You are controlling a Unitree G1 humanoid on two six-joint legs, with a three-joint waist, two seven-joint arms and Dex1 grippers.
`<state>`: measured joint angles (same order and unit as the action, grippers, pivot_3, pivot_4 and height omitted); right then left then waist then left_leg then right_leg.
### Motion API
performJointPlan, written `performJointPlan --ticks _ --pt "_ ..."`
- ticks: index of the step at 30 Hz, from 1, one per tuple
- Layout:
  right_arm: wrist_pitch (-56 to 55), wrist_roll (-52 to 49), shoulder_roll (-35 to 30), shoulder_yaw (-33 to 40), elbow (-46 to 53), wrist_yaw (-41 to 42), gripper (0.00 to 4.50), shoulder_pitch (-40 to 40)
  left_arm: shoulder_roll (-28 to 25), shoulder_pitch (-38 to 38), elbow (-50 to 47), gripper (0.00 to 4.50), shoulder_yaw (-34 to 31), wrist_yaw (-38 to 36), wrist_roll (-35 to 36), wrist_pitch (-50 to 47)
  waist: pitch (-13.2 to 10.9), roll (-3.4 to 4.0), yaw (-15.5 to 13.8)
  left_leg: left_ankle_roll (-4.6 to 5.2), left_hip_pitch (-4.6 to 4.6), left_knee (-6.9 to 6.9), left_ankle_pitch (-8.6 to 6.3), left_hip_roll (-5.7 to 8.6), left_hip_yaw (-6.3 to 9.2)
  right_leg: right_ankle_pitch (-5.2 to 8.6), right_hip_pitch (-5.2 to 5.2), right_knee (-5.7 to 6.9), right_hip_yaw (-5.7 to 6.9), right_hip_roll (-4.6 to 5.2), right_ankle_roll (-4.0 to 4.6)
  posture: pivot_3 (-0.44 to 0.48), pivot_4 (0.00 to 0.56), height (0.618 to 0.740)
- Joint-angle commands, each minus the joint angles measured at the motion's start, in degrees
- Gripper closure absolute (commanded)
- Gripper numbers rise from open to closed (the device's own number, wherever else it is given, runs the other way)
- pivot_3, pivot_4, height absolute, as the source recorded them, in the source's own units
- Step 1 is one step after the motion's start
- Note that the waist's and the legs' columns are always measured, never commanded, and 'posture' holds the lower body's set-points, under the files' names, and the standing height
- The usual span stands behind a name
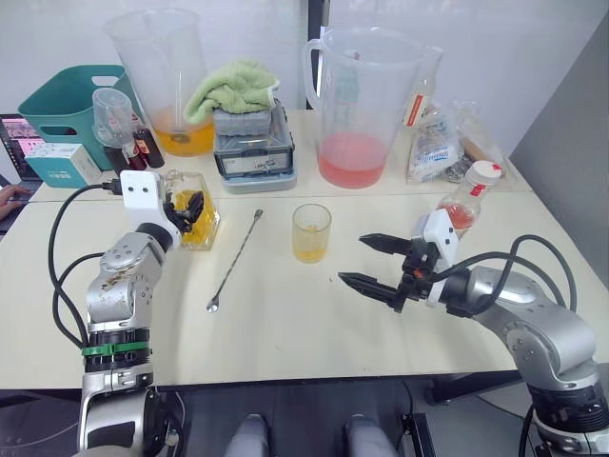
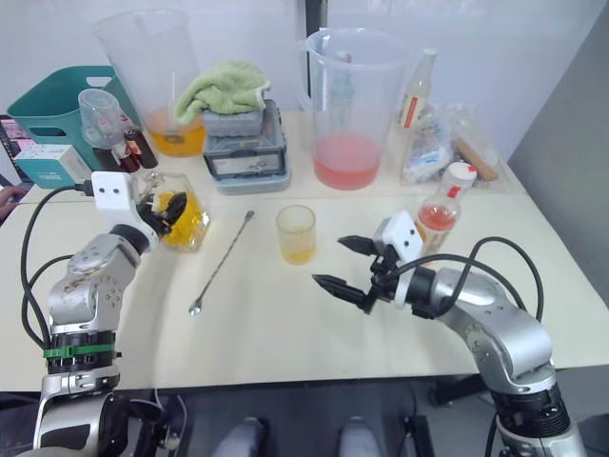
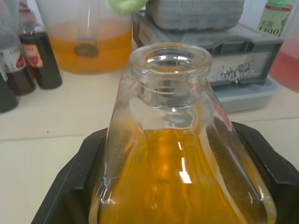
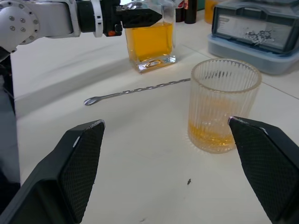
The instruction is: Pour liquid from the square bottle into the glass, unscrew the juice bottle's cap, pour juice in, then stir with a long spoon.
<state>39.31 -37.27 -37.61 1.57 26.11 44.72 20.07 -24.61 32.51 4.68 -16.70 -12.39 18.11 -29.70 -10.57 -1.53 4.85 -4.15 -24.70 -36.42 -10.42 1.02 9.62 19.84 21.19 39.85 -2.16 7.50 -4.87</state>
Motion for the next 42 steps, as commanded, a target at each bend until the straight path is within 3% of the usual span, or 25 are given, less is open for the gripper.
performJointPlan --ticks 1,16,18,20,25,33,42 --pt "-1.6 -0.5 -1.3 0.8 -0.1 3.0 0.00 1.8 -0.4 1.2 -3.5 1.68 -1.3 2.1 0.0 -0.8 0.0 0.00 -0.1 0.00 0.01 -0.01 0.00 0.00 -0.01 0.00 0.00 0.00 -0.01 0.00 0.00 0.000 0.150 0.740" --pt "-1.6 0.3 -0.9 1.6 0.1 2.1 0.00 1.3 1.9 0.1 1.5 1.68 -3.1 5.1 0.8 -3.0 0.0 0.00 -0.6 0.05 0.53 0.04 -0.03 0.00 -0.16 0.00 -0.32 0.00 -0.15 0.00 0.00 0.000 0.150 0.740" --pt "-1.5 0.3 -0.9 1.7 0.2 1.8 0.00 1.2 2.0 0.2 0.8 0.64 -3.3 4.7 1.2 -2.0 0.0 0.00 -0.6 0.05 0.53 0.03 -0.03 0.00 -0.17 0.00 -0.32 0.00 -0.16 0.00 0.00 0.000 0.150 0.740" --pt "-1.5 0.3 -0.8 1.7 0.1 1.5 0.00 1.1 1.9 0.3 -0.2 0.02 -3.5 4.2 1.7 -1.3 0.0 0.00 -0.7 0.05 0.52 0.04 -0.03 -0.01 -0.17 0.00 -0.32 0.00 -0.17 0.00 0.00 0.000 0.150 0.740" --pt "-1.3 0.2 -0.6 1.5 0.2 0.5 0.00 0.9 1.8 0.5 -2.5 0.02 -4.3 3.3 3.5 -1.0 0.0 -0.01 -0.9 0.05 0.50 0.03 -0.03 -0.01 -0.17 0.00 -0.32 -0.03 -0.17 0.00 0.00 0.000 0.150 0.740" --pt "-0.4 -1.2 -0.2 3.8 1.6 -2.1 0.00 -1.1 -0.2 -6.2 -15.4 0.02 -5.7 1.8 5.8 -4.3 0.0 -0.01 -0.8 0.05 0.49 0.11 -0.03 -0.01 -0.17 0.00 -0.31 -0.12 -0.20 0.00 0.00 0.000 0.150 0.740" --pt "-2.4 1.0 -2.9 13.1 -2.5 -4.2 0.00 -7.7 -6.5 -16.3 -27.0 0.02 -14.9 -4.2 15.9 -10.6 0.0 0.00 -1.4 0.06 0.50 0.19 -0.04 -0.01 -0.22 0.00 -0.34 -0.23 -0.22 0.00 0.00 0.000 0.150 0.740"
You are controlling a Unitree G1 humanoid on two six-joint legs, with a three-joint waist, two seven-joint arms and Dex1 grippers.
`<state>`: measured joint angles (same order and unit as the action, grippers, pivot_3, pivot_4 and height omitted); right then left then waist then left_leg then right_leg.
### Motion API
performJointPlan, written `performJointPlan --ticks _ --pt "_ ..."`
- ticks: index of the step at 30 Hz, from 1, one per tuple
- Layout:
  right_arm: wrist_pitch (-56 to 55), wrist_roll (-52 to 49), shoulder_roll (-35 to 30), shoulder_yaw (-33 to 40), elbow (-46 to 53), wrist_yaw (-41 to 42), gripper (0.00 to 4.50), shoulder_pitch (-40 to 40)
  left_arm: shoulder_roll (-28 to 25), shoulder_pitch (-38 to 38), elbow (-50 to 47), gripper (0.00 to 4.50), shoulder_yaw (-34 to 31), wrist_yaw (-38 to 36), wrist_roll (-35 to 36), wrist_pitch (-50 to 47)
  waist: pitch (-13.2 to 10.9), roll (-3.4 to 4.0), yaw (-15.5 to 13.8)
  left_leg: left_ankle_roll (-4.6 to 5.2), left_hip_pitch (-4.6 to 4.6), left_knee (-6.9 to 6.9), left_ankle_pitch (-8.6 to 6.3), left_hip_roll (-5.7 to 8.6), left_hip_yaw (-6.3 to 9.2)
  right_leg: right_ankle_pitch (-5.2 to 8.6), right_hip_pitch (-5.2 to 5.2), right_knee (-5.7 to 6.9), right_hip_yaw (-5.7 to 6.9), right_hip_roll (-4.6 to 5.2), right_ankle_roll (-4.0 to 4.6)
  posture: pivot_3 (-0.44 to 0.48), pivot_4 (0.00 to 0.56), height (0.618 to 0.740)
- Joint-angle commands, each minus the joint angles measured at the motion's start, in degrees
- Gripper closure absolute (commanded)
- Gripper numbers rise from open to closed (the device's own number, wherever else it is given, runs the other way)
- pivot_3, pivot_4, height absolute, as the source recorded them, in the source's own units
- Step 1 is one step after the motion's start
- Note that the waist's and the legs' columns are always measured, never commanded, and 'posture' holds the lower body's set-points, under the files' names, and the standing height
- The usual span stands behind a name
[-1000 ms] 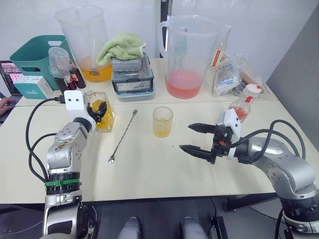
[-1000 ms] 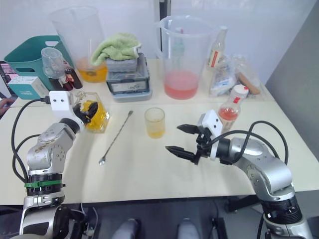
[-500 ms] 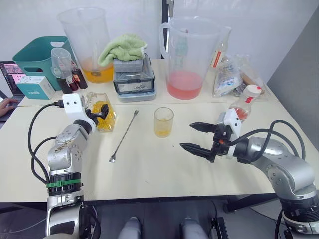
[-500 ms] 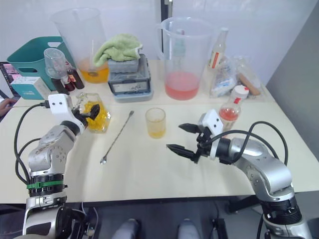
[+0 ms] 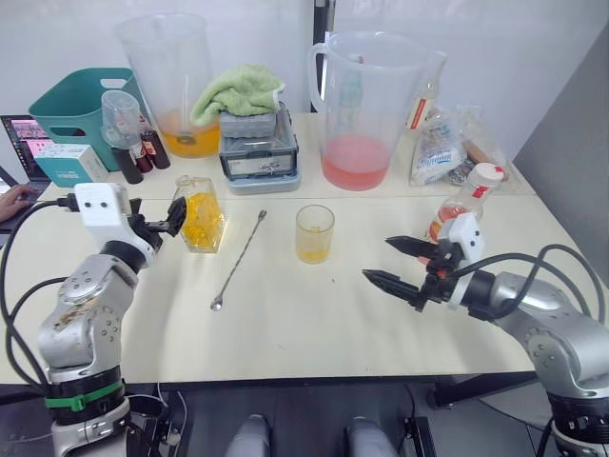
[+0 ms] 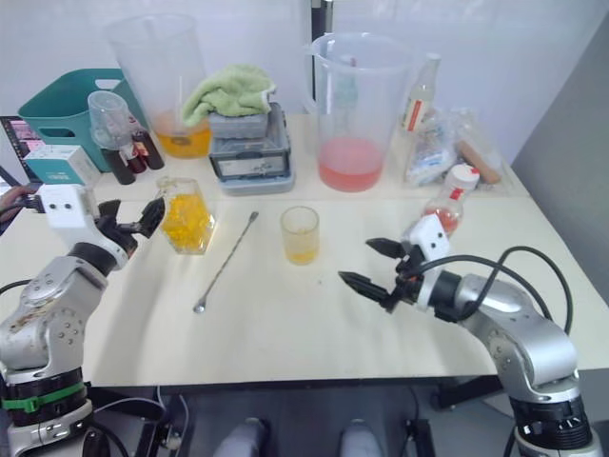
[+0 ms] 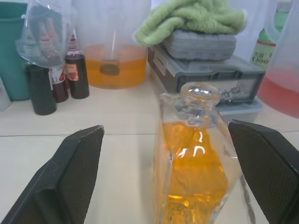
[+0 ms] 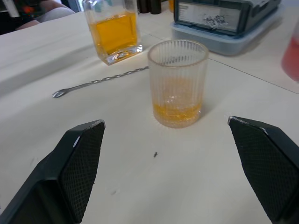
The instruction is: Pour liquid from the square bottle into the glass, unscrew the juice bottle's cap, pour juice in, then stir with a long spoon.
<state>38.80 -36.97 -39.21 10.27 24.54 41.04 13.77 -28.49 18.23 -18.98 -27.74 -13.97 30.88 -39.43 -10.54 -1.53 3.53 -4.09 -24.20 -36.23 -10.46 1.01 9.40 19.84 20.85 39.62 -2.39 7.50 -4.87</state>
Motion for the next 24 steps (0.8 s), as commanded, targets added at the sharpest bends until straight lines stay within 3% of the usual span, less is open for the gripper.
performJointPlan --ticks 1,7,14,19,24 --pt "-2.2 1.0 -1.6 5.4 -1.4 -0.7 0.00 -2.1 -3.4 -3.8 -4.4 0.02 -4.7 -4.3 4.8 -1.4 0.0 0.00 -0.1 0.00 0.01 0.02 0.00 0.00 -0.02 0.00 0.00 -0.03 -0.01 0.00 0.00 0.000 0.150 0.740" --pt "-4.5 2.6 -2.3 12.0 -2.8 -1.9 0.00 -7.7 -8.1 -17.7 -4.8 0.02 -12.6 -15.8 11.4 -1.2 0.0 0.02 -0.4 0.00 0.06 0.28 0.00 -0.05 -0.12 0.01 -0.01 -0.27 -0.08 0.00 0.03 0.000 0.150 0.740" --pt "-7.6 5.1 -2.0 20.4 -5.6 -3.8 0.00 -16.2 -10.3 -32.7 6.8 0.02 -15.9 -29.3 4.2 13.0 0.0 0.07 -1.2 0.09 0.37 0.41 -0.07 -0.08 -0.26 0.02 -0.40 -0.56 -0.13 0.00 0.05 0.000 0.150 0.740" --pt "-7.6 7.7 -2.8 23.3 -7.9 -5.1 0.00 -21.1 -8.1 -34.2 18.3 0.02 -17.7 -32.1 -1.2 30.0 0.0 0.06 -2.0 0.12 0.50 0.43 -0.10 -0.10 -0.26 0.00 -0.62 -0.72 -0.09 0.00 0.07 0.000 0.150 0.740" --pt "-8.2 6.3 -0.4 24.1 -6.1 -5.5 0.00 -22.9 -9.2 -33.9 20.0 0.02 -17.1 -34.5 0.6 31.0 0.0 0.06 -2.0 0.12 0.51 0.45 -0.11 -0.12 -0.26 0.00 -0.63 -0.71 -0.08 0.00 0.07 0.000 0.150 0.740"
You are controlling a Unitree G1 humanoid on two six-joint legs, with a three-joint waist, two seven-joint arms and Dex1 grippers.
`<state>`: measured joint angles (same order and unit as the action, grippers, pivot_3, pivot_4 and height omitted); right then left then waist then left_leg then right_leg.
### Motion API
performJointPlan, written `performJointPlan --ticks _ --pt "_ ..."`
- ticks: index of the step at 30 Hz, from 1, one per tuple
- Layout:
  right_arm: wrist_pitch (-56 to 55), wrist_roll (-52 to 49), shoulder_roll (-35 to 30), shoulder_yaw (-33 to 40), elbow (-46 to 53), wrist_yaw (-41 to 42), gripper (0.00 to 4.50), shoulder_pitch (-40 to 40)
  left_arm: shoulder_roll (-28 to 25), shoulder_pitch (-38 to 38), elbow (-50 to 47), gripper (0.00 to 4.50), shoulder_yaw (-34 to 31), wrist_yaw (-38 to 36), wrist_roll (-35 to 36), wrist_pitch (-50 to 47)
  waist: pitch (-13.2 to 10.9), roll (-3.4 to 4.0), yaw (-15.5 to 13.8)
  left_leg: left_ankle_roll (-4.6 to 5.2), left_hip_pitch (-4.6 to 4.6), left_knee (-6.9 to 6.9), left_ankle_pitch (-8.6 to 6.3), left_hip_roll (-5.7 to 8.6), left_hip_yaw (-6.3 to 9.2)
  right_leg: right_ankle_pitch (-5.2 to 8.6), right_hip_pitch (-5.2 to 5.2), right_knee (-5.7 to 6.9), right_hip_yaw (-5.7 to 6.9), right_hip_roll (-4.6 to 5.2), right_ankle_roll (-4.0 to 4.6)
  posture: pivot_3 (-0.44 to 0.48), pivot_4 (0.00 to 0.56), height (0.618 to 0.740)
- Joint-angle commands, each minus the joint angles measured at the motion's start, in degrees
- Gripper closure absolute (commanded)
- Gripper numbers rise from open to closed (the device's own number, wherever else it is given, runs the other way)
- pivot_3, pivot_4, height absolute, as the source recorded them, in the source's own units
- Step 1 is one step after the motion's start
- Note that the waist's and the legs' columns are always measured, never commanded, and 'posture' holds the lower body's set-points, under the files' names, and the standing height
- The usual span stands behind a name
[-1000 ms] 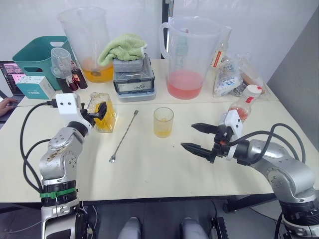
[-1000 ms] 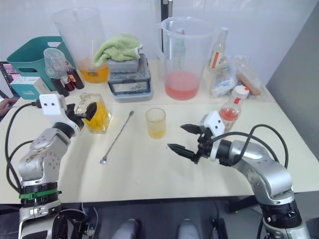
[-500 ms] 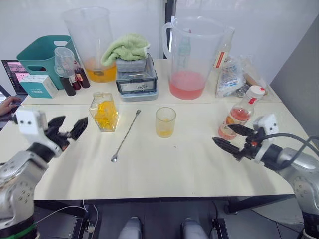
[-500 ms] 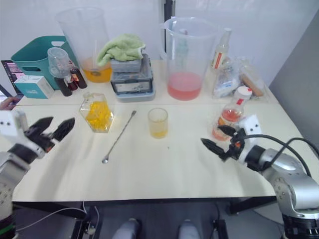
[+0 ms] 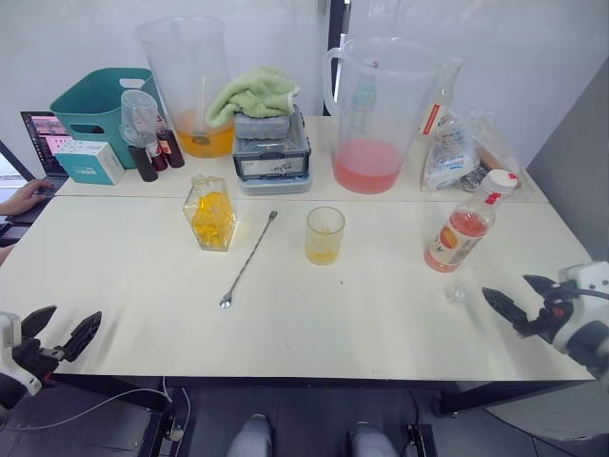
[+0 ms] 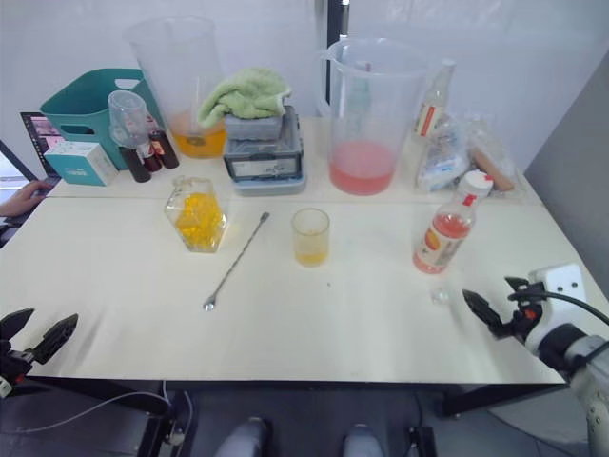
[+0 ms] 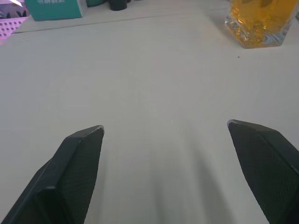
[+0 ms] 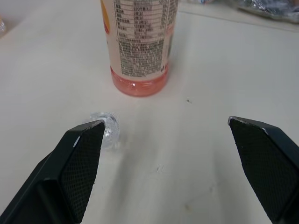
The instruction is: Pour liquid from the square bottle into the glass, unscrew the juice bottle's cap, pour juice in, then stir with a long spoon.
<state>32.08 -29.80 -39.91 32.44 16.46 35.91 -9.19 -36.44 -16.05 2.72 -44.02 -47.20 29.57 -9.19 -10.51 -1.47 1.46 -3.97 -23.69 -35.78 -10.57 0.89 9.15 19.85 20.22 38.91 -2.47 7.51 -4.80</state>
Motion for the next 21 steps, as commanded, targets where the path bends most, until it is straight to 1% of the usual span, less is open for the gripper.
performJointPlan --ticks 1,4,6,10,12,14,16,21 --pt "-1.7 -0.9 0.7 1.9 2.0 -0.5 0.00 0.1 -1.2 0.5 -2.4 0.02 -0.3 -1.5 2.2 0.3 0.0 0.00 0.0 0.00 0.00 0.00 0.00 0.00 -0.01 0.00 0.00 0.00 -0.01 0.00 0.00 0.000 0.150 0.740" --pt "-2.1 -1.1 1.4 1.9 2.2 -0.5 0.00 0.0 -1.2 1.1 -2.5 0.02 0.5 -3.0 3.4 -0.1 0.0 0.02 0.1 0.00 0.01 0.00 0.00 0.00 0.00 0.00 0.00 0.00 0.00 0.00 0.00 0.000 0.150 0.740" --pt "-2.2 -1.4 1.9 1.9 2.6 -0.8 0.00 0.0 -1.2 1.9 -2.9 0.02 1.2 -2.5 4.1 -1.2 0.0 0.03 0.2 0.00 0.02 0.01 0.00 0.00 -0.01 0.00 0.00 0.00 0.00 0.00 0.00 0.000 0.150 0.740" --pt "-1.6 -1.6 3.1 0.6 4.5 -2.5 0.00 0.6 -1.5 2.9 -6.9 0.02 3.6 -3.2 6.2 -5.0 0.0 0.02 0.4 0.00 0.02 0.01 0.00 0.00 0.00 0.00 0.00 0.01 -0.01 0.00 0.00 0.000 0.150 0.740" --pt "-1.0 -1.2 4.5 -1.3 5.7 -5.2 0.00 2.4 -1.1 3.6 -11.1 0.02 6.4 -3.4 7.9 -7.3 0.0 0.03 0.6 0.00 0.03 0.02 0.00 -0.01 0.00 0.00 0.00 0.02 0.00 0.00 0.00 0.000 0.150 0.740" --pt "-0.3 -1.0 6.9 -3.6 7.6 -8.6 0.00 5.2 -0.8 4.7 -17.9 0.02 11.2 -3.0 10.2 -10.8 0.0 0.02 0.7 0.00 0.04 0.02 0.00 -0.01 0.00 0.00 -0.01 0.04 0.00 0.00 0.00 0.000 0.150 0.740" --pt "0.4 -1.0 8.4 -4.9 9.0 -11.2 0.00 7.3 -0.7 5.9 -22.6 0.02 14.6 -2.2 12.1 -13.6 0.0 0.04 0.7 0.00 0.04 0.01 0.00 -0.03 0.01 -0.01 -0.01 0.06 0.01 0.00 0.00 0.000 0.150 0.740" --pt "1.5 -0.7 9.1 -6.3 9.2 -15.3 0.00 13.2 -1.0 9.6 -30.8 0.02 20.6 -0.3 16.5 -19.0 0.0 0.10 0.9 0.02 0.02 0.06 -0.01 -0.02 0.00 0.00 0.02 0.02 -0.01 0.00 0.00 0.000 0.150 0.740"
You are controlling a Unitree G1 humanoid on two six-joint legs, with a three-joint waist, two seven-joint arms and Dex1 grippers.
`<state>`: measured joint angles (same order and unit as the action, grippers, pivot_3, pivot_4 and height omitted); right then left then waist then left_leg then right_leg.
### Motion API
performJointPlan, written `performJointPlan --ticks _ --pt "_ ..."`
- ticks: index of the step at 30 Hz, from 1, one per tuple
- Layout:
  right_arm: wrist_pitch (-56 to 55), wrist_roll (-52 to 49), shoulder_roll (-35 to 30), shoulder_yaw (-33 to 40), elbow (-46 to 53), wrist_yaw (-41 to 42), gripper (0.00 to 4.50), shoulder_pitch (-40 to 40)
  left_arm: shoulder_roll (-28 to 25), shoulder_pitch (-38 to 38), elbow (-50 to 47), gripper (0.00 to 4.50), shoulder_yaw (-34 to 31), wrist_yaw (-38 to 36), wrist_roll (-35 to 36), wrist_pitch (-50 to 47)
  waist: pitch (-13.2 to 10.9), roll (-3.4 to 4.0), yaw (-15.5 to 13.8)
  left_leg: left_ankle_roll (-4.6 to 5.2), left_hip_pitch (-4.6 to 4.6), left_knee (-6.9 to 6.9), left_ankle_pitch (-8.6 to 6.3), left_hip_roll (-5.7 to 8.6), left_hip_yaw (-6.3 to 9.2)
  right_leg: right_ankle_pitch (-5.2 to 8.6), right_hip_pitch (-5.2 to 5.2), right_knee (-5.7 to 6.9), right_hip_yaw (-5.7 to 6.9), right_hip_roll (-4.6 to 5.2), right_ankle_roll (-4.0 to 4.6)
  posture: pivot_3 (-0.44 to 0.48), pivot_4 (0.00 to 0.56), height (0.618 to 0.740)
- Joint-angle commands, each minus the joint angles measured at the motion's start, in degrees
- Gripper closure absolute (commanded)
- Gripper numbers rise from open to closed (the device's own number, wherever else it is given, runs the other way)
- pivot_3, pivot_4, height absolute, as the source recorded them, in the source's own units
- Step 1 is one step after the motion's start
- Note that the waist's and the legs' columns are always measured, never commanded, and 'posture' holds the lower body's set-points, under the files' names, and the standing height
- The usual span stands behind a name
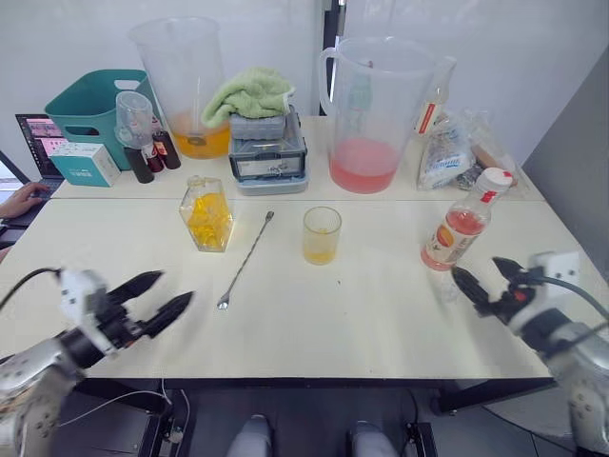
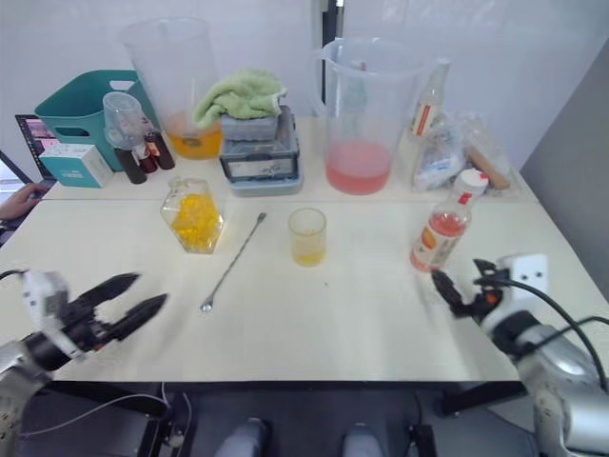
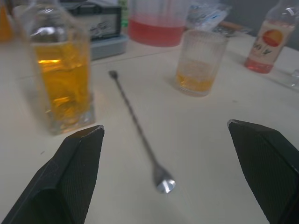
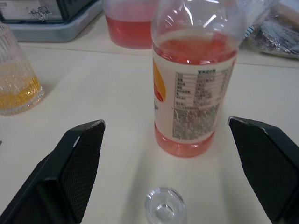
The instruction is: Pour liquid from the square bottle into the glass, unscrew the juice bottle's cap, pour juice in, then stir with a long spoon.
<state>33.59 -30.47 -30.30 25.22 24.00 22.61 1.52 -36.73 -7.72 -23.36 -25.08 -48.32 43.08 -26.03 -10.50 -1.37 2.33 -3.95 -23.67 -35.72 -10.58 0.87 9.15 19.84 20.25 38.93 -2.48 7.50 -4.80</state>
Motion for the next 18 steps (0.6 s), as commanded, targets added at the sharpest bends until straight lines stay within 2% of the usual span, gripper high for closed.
performJointPlan --ticks 1,9,18 --pt "0.3 0.0 -0.9 0.8 1.3 -2.5 0.00 3.7 -0.8 1.9 -5.5 0.02 2.4 0.7 3.6 -2.7 0.0 0.00 0.1 0.00 0.00 0.01 0.00 0.00 0.00 0.00 0.01 0.00 0.00 0.00 0.00 0.000 0.150 0.740" --pt "0.7 -0.6 -5.3 0.4 -5.7 -1.0 0.00 13.8 -1.9 7.5 -11.1 0.02 7.4 0.7 10.5 -7.8 0.0 0.04 0.1 0.00 0.01 0.03 0.00 0.00 0.00 0.00 0.00 0.00 0.01 0.00 0.00 0.000 0.150 0.740" --pt "-0.6 -0.6 -8.2 -3.4 -14.7 7.3 0.00 22.5 -1.1 10.3 -11.5 0.02 11.1 2.2 10.5 -8.4 0.0 0.10 0.2 0.01 0.01 0.04 0.00 0.00 -0.01 0.00 0.00 -0.02 0.01 0.00 0.00 0.000 0.150 0.740"
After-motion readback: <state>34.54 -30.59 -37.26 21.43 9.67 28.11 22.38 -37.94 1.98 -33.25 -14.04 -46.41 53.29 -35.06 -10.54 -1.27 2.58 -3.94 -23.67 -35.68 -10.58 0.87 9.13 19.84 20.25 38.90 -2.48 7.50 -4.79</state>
